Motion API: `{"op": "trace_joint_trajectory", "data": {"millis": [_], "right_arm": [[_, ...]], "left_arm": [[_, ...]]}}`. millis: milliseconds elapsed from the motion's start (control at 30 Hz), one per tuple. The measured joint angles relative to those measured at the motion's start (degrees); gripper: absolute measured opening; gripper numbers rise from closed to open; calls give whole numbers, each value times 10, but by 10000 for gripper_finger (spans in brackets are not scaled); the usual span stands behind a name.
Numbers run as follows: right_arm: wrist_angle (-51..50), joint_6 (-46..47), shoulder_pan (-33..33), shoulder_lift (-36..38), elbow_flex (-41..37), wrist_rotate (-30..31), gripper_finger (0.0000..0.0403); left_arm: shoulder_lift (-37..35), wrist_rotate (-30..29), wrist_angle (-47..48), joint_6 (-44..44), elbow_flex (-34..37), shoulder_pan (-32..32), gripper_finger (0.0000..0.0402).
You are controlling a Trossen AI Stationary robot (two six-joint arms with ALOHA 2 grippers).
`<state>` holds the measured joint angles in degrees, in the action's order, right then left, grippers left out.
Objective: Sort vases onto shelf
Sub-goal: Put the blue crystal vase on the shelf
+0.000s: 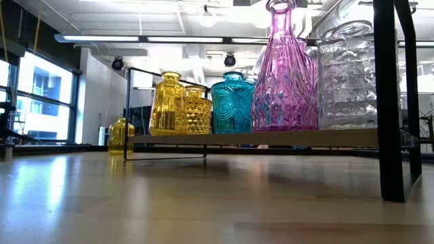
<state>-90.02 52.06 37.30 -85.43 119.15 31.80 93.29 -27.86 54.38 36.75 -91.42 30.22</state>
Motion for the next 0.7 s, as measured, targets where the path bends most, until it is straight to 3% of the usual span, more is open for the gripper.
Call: {"op": "trace_joint_trajectory", "data": {"millis": [200, 333, 533, 700], "right_arm": [[2, 49, -9, 0, 0, -3, 0], [13, 71, -20, -1, 0, -51, 0], [27, 136, -26, -33, 0, -73, 0], [26, 140, -24, -87, 0, -113, 0]], "left_arm": [[-70, -161, 89, 46, 0, 68, 0], [-89, -231, 205, 118, 0, 98, 0], [-90, -254, 356, 225, 1, 117, 0], [-99, -275, 355, 231, 14, 128, 0]]}}
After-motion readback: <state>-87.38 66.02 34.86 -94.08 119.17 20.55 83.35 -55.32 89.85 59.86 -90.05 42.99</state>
